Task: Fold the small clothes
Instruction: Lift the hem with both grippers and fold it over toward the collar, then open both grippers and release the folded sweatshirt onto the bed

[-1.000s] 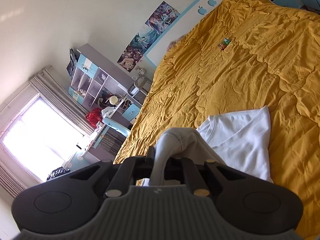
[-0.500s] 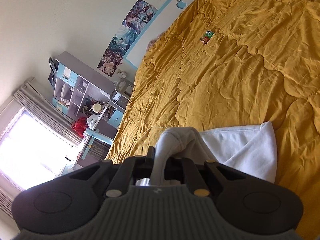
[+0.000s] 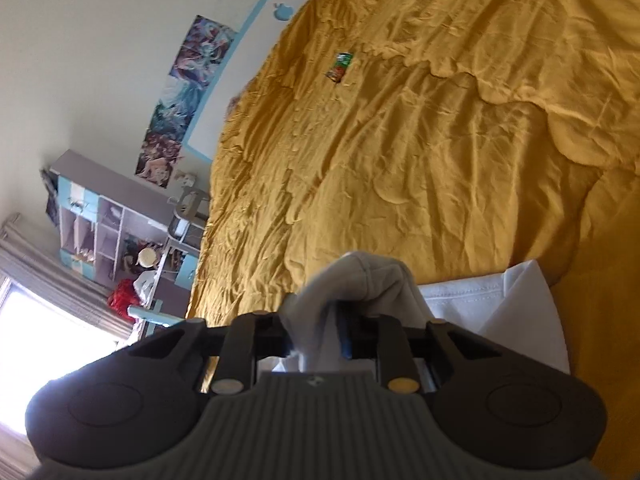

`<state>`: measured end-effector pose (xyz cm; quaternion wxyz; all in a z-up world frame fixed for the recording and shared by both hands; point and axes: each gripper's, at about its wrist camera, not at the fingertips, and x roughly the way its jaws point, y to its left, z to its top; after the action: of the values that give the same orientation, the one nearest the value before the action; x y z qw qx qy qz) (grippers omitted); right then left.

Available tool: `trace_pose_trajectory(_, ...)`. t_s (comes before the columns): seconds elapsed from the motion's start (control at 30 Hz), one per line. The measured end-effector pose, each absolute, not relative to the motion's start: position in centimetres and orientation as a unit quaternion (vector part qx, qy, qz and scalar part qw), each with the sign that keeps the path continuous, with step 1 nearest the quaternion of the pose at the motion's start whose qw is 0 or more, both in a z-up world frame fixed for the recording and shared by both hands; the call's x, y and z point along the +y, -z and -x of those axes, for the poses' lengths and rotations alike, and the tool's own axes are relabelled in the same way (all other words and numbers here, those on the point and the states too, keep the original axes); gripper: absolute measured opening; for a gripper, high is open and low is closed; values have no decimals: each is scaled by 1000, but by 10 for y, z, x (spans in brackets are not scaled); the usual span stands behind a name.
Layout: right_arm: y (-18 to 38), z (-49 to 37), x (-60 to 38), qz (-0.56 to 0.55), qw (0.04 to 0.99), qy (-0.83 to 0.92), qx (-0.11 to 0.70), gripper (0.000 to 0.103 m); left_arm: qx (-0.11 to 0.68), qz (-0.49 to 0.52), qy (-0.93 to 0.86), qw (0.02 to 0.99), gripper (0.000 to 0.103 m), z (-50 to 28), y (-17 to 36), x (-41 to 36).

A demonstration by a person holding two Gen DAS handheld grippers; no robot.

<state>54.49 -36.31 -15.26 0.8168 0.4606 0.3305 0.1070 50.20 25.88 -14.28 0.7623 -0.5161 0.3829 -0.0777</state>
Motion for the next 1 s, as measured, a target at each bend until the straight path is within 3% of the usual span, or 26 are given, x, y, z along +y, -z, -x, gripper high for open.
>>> trace_pose_trajectory(0.1, 156, -543, -366, -478, 826, -63, 292, 65, 401, 514, 54, 757, 24, -520, 154, 260)
trace_pose_trajectory(0.13, 154, -541, -370, -485, 827, -59, 279, 68, 400, 505, 48, 763, 26, -520, 155, 259)
trace_pose_trajectory(0.27, 143, -530, -385, -474, 834, -47, 279, 68, 374, 478, 47, 794, 33, -507, 145, 265)
trace_pose_trajectory(0.33, 135, -516, -390, -458, 840, -55, 285, 68, 336, 480, 63, 808, 46, -500, 136, 278)
trace_pose_trajectory(0.43, 122, -485, -395, -417, 855, -67, 300, 68, 314, 467, 50, 825, 47, -491, 117, 299)
trace_pose_trajectory(0.6, 106, -427, -385, -299, 886, -80, 346, 68, 335, 349, 75, 872, 52, -459, 73, 294)
trace_pose_trajectory(0.7, 109, -407, -368, -213, 893, -73, 389, 68, 345, 329, 96, 874, 55, -425, 63, 286)
trace_pose_trajectory(0.87, 125, -409, -349, -169, 883, -67, 433, 66, 366, 315, 81, 872, 59, -372, 66, 271)
trace_pose_trajectory(0.93, 130, -416, -344, -151, 887, -55, 433, 46, 393, 318, 74, 860, 59, -357, 78, 270)
trace_pose_trajectory(0.97, 132, -419, -343, -155, 885, -49, 436, 18, 403, 323, 70, 853, 59, -351, 83, 271)
trace_pose_trajectory(1.0, 134, -421, -343, -160, 884, -40, 437, 1, 416, 329, 67, 845, 59, -344, 90, 272)
